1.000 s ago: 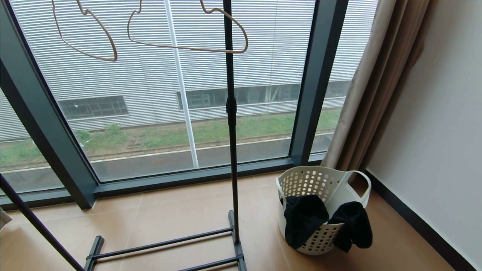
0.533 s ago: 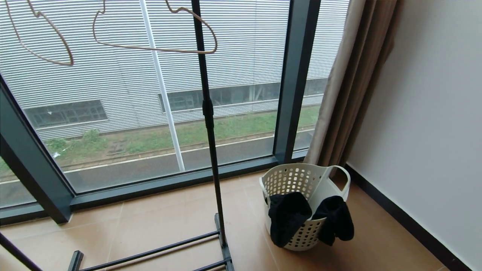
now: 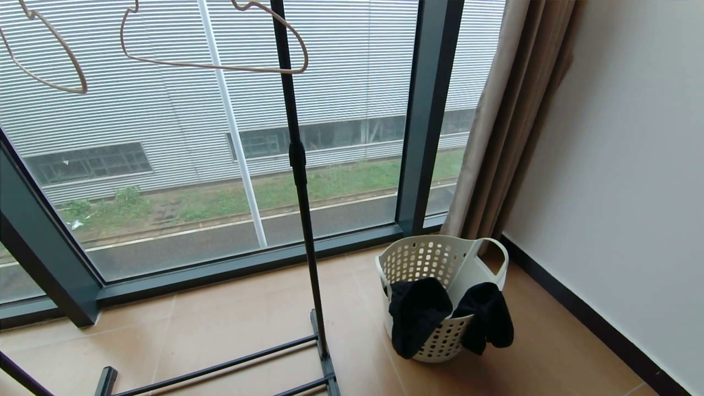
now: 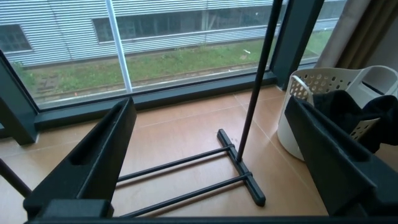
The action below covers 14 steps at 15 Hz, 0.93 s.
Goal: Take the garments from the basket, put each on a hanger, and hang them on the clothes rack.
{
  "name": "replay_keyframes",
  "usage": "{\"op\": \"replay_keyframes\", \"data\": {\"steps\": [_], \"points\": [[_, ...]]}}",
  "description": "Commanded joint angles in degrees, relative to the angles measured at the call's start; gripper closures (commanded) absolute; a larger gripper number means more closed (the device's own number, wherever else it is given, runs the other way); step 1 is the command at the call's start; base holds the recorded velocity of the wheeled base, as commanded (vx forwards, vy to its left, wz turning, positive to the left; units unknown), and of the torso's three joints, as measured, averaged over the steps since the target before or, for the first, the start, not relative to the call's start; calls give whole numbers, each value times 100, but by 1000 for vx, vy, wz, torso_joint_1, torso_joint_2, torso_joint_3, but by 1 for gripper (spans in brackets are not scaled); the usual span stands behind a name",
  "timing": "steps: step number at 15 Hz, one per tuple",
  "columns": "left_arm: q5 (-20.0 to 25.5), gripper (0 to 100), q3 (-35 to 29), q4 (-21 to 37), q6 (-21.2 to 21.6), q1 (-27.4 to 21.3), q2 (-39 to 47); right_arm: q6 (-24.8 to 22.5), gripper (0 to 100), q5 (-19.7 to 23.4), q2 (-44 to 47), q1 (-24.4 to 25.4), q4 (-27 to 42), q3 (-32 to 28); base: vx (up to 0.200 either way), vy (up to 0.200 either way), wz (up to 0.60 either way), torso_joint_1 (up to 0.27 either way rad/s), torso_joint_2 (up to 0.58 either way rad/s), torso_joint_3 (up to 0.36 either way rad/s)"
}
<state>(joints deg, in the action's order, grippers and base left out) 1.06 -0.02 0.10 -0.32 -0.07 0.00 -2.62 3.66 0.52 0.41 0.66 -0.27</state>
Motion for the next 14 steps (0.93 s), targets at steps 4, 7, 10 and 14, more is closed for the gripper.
{"op": "replay_keyframes", "data": {"steps": [4, 7, 10, 14], "points": [[-1, 0, -6, -1, -3, -1, 0, -2, 0, 3, 9, -6, 4, 0, 0, 0, 0, 1, 2, -185], [-1, 0, 2, -1, -12, -1, 0, -2, 0, -5, 9, -6, 4, 0, 0, 0, 0, 4, 2, -190], [-1, 0, -6, -1, -12, -1, 0, 7, 0, -5, 9, 2, -4, 0, 0, 0, 0, 2, 4, -196], [-1, 0, -6, -1, -12, -1, 0, 25, 0, -14, 0, -6, -4, 0, 0, 0, 0, 4, 4, -194]]}}
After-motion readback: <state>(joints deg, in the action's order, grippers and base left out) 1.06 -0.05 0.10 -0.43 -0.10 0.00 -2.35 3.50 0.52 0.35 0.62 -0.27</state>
